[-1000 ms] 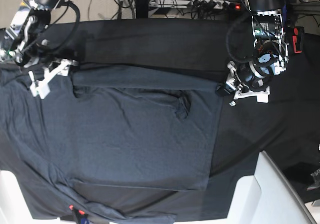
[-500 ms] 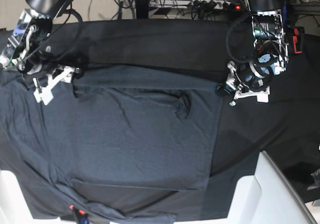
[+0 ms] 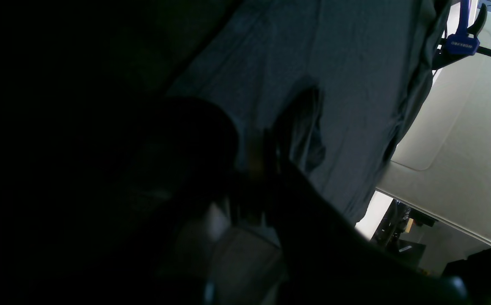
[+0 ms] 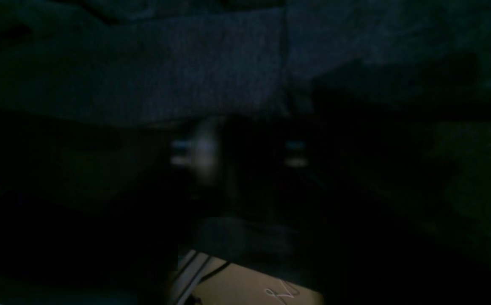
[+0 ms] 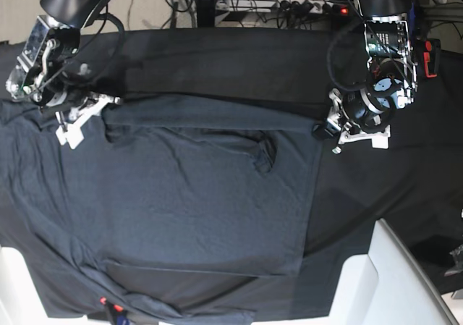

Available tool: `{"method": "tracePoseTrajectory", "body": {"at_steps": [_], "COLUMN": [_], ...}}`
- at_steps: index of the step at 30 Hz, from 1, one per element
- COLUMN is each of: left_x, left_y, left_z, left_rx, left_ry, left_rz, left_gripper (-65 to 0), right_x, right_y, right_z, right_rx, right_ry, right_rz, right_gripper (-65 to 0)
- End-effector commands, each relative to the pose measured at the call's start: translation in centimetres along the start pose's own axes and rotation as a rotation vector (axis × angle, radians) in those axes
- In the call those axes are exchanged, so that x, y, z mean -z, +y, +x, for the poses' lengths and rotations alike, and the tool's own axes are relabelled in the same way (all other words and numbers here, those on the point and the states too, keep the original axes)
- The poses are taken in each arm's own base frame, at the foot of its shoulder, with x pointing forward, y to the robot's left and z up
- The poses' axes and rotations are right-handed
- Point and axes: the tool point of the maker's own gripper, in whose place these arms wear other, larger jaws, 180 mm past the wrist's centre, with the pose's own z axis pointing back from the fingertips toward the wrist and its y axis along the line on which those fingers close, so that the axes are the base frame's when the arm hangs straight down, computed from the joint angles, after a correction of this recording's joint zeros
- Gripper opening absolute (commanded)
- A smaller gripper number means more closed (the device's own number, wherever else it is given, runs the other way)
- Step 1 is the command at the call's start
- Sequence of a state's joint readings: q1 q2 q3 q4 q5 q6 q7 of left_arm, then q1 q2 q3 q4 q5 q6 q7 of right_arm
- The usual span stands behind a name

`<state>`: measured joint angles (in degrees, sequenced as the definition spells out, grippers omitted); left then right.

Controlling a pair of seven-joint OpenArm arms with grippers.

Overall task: Fold the T-shirt properly
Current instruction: 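Move the right gripper inward along the collar edge and grasp it, then pull the collar edge with the right gripper toward the hem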

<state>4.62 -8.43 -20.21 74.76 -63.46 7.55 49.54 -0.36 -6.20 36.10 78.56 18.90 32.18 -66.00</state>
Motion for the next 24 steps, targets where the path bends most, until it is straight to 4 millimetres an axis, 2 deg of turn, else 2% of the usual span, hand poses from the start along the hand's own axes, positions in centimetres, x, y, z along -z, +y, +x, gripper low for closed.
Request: {"method": "tracePoseTrajectory", "body": {"at_steps": [1, 2, 10, 21, 24], "left_x": [-0.2, -0.2, -0.2, -0.2, -0.2], "left_y": [-1.1, -1.1, -1.1, -1.2, -1.2], "left_z": [0.9, 0.9, 0.9, 1.0, 1.0], "left_rx": [0.011, 0.011, 0.011, 0.011, 0.011], "left_ry": [-0.019, -0.019, -0.019, -0.02, -0.02], "left_rz": [-0.032, -0.032, -0.032, -0.033, -0.033], "left_gripper": [-65.0, -65.0, -65.0, -65.0, -65.0], "right_x": [-0.4, -0.4, -0.6, -1.0, -1.2], "right_y": [0.2, 0.2, 0.2, 1.1, 0.8], "right_z": [1.3, 1.3, 1.3, 3.8, 3.3], "right_rx": [-0.017, -0.017, -0.022, -0.045, -0.039], "right_ry": [-0.037, -0.037, -0.027, -0.058, -0.032], "right_rz": [0.005, 0.005, 0.002, 0.013, 0.006], "right_gripper": [-61.5, -65.0, -64.4, -64.4, -64.4]}}
